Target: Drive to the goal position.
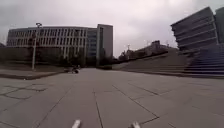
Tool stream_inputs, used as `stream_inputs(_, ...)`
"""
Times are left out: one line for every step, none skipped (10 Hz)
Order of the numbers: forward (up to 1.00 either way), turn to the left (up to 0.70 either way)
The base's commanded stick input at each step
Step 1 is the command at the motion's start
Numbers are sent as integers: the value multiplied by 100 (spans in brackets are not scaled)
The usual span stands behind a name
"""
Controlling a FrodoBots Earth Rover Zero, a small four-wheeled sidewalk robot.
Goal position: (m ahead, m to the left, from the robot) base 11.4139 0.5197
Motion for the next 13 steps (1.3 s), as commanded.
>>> stream_inputs(85,0)
stream_inputs(85,0)
stream_inputs(85,0)
stream_inputs(85,0)
stream_inputs(85,0)
stream_inputs(85,0)
stream_inputs(85,0)
stream_inputs(85,0)
stream_inputs(85,0)
stream_inputs(85,0)
stream_inputs(85,0)
stream_inputs(85,0)
stream_inputs(85,0)
